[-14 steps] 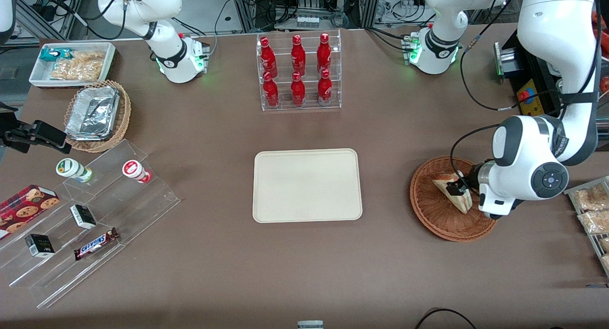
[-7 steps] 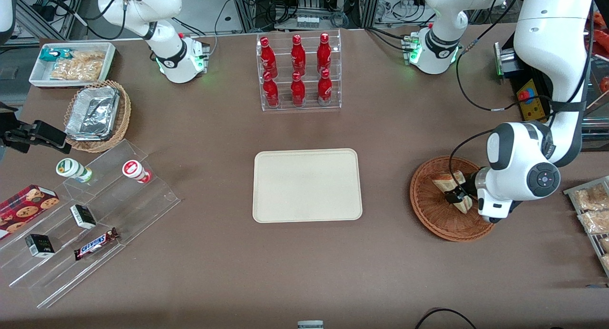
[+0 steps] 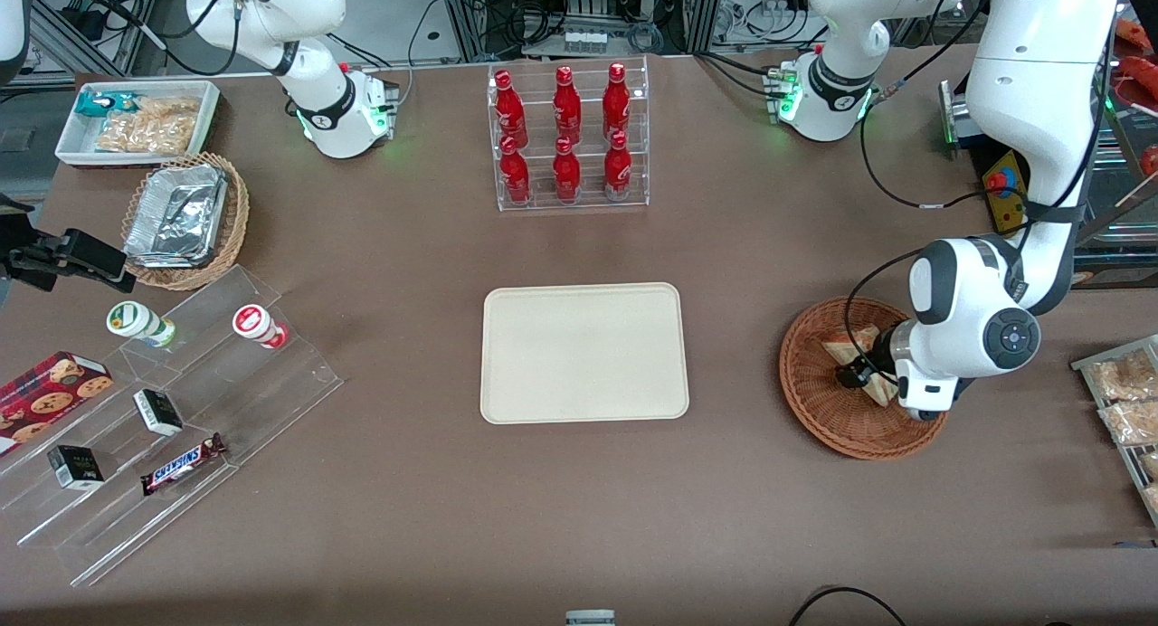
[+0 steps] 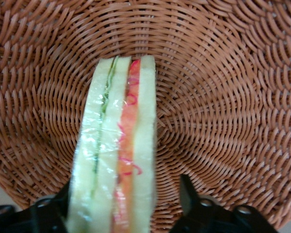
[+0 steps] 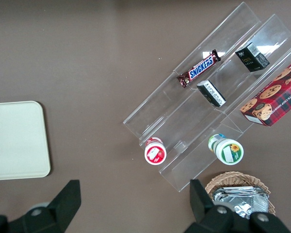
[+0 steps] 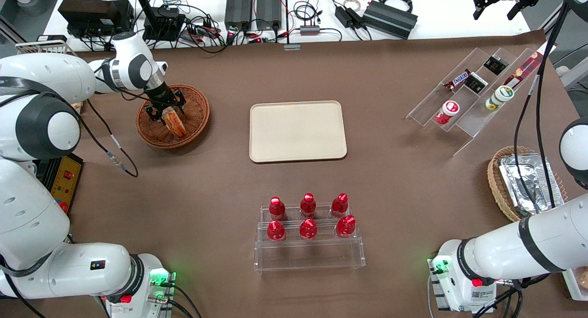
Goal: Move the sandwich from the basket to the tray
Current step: 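Close the left gripper on the sandwich and lift it, then carry the sandwich with the left gripper over the beige tray, then lower the sandwich onto the tray and open the left gripper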
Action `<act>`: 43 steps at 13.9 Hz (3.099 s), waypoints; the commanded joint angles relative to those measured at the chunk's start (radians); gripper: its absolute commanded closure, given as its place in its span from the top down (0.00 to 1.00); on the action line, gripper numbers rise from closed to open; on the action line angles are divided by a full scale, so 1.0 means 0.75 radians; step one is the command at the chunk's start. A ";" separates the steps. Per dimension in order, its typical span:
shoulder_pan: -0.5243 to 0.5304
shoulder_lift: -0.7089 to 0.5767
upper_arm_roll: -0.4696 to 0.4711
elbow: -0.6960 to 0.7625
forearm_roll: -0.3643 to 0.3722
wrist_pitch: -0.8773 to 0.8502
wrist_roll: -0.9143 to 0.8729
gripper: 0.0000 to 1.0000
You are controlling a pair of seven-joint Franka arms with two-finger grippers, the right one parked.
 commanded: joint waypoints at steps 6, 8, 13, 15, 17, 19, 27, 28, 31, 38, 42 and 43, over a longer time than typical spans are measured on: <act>-0.030 -0.119 -0.007 0.096 -0.005 -0.165 -0.011 0.09; -0.076 -0.175 -0.072 0.162 -0.005 -0.292 -0.009 0.09; -0.444 -0.112 -0.171 0.291 0.072 -0.291 -0.034 0.09; -0.538 -0.026 -0.173 0.332 0.074 -0.254 -0.044 0.10; -0.622 0.092 -0.173 0.393 0.072 -0.227 -0.044 0.10; -0.729 0.209 -0.167 0.481 0.074 -0.197 -0.074 0.10; -0.880 0.520 -0.163 0.847 0.248 -0.180 -0.330 0.12; -0.897 0.539 -0.163 0.874 0.248 -0.182 -0.330 0.13; -0.901 0.559 -0.163 0.905 0.248 -0.170 -0.324 0.34; -0.889 0.502 -0.095 0.950 0.250 -0.182 -0.334 1.00; -0.868 0.335 -0.052 0.941 0.248 -0.309 -0.330 1.00; -0.850 0.282 -0.052 0.935 0.248 -0.370 -0.326 1.00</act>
